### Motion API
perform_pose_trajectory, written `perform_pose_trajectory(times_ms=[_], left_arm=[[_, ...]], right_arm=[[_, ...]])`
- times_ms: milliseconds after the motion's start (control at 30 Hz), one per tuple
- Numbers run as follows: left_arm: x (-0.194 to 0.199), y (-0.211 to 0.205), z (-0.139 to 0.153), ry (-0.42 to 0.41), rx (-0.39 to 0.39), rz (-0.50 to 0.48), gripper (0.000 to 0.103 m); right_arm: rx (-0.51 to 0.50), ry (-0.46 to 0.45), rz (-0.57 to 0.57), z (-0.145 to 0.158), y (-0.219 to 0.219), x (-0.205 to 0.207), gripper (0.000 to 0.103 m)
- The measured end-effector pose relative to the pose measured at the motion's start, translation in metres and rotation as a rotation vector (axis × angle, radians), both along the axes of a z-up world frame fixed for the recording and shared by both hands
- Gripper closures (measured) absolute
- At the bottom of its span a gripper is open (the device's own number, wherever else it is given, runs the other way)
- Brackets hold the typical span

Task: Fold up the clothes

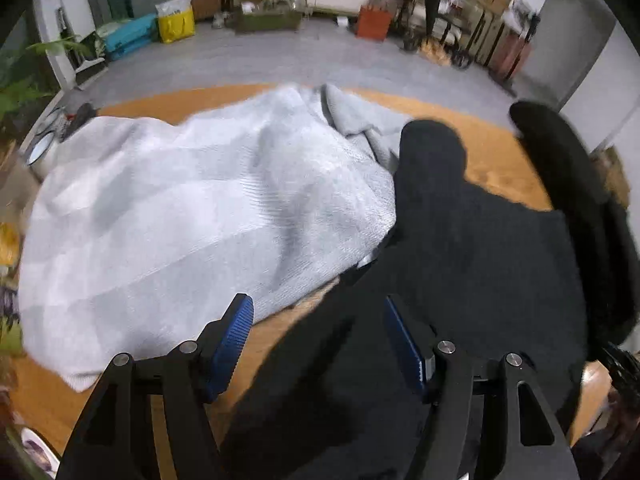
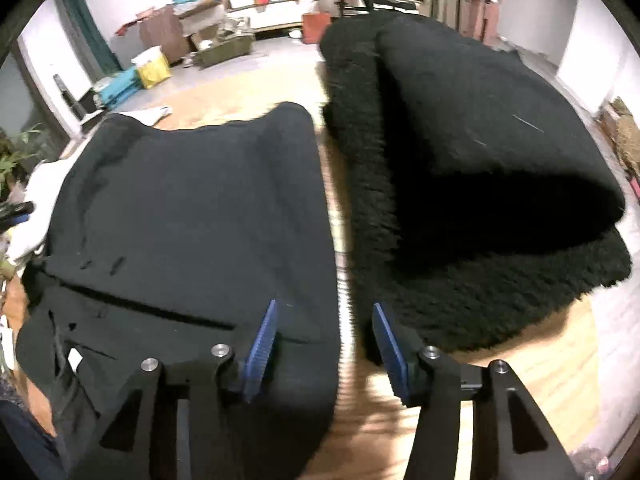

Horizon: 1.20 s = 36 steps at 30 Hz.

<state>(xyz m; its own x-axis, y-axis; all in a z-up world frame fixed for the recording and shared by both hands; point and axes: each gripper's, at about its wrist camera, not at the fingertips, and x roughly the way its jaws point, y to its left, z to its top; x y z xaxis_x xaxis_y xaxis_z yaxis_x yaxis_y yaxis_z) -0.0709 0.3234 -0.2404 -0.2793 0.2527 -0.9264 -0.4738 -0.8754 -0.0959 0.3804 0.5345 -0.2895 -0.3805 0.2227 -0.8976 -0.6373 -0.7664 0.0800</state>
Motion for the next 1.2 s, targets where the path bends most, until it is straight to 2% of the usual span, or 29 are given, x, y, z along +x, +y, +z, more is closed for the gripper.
perform_pose_trajectory(times_ms=[100, 200, 267, 333, 400, 433, 467, 500, 533, 600, 667, 767, 833, 867, 933, 1000, 1033, 1067, 1133, 1200], left_arm=[[-0.001, 0.041, -0.016, -0.049, -0.077, -0.088, 0.035], [-0.001, 0.075, -0.001, 0.067, -0.119, -0.111, 0.035], [-0.005, 0.093, 0.017, 0.137, -0.063, -0.111, 0.035], [-0.015, 0.11, 0.026, 0.169, -0.054, -0.108, 0.035], [-0.031, 0.123, 0.014, 0.118, -0.092, -0.096, 0.035], [-0.039, 0.129, 0.006, 0.078, -0.116, -0.088, 0.039], [-0.047, 0.135, -0.003, 0.038, -0.14, -0.08, 0.062], [-0.053, 0.141, -0.012, 0.0, -0.165, -0.073, 0.078], [-0.055, 0.144, -0.018, -0.02, -0.183, -0.071, 0.101], [-0.05, 0.147, -0.016, -0.006, -0.192, -0.071, 0.101], [-0.041, 0.143, 0.008, 0.057, -0.16, -0.063, 0.101], [-0.029, 0.127, 0.076, 0.208, -0.09, -0.042, 0.101], [-0.028, 0.118, 0.119, 0.319, -0.077, -0.031, 0.101], [-0.033, 0.114, 0.132, 0.343, -0.082, -0.013, 0.1], [-0.053, 0.103, 0.143, 0.333, -0.123, 0.044, 0.098], [-0.073, 0.086, 0.13, 0.274, -0.213, 0.113, 0.08], [-0.08, 0.073, 0.121, 0.25, -0.244, 0.152, 0.063], [-0.084, 0.058, 0.112, 0.227, -0.264, 0.188, 0.053], [-0.08, 0.025, 0.092, 0.179, -0.266, 0.244, 0.05], [-0.065, -0.009, 0.078, 0.108, -0.213, 0.289, 0.05]], right_arm=[[-0.045, -0.008, 0.03, -0.007, 0.001, -0.011, 0.047], [-0.066, 0.009, 0.048, -0.008, -0.008, -0.011, 0.046], [-0.081, 0.038, 0.054, -0.005, -0.012, -0.011, 0.042], [-0.096, 0.07, 0.06, 0.0, -0.012, -0.009, 0.038], [-0.101, 0.079, 0.076, 0.002, -0.015, -0.013, 0.038], [-0.102, 0.083, 0.084, 0.003, -0.016, -0.015, 0.038], [-0.103, 0.083, 0.09, 0.002, -0.017, -0.018, 0.038], [-0.105, 0.082, 0.094, 0.002, -0.018, -0.021, 0.038], [-0.107, 0.081, 0.095, -0.001, -0.016, -0.027, 0.038], [-0.116, 0.089, 0.091, -0.002, -0.014, -0.03, 0.038], [-0.128, 0.104, 0.082, -0.001, -0.012, -0.031, 0.038], [-0.141, 0.129, 0.083, 0.004, -0.009, -0.03, 0.035], [-0.138, 0.132, 0.088, 0.006, -0.011, -0.029, 0.035], [-0.137, 0.131, 0.092, 0.006, -0.012, -0.03, 0.035], [-0.135, 0.129, 0.103, 0.005, -0.016, -0.032, 0.035], [-0.131, 0.127, 0.108, 0.005, -0.019, -0.034, 0.035], [-0.129, 0.127, 0.11, 0.005, -0.021, -0.034, 0.035], [-0.129, 0.129, 0.11, 0.006, -0.021, -0.033, 0.035], [-0.126, 0.135, 0.101, 0.009, -0.018, -0.027, 0.034], [-0.117, 0.138, 0.087, 0.012, -0.014, -0.02, 0.031]])
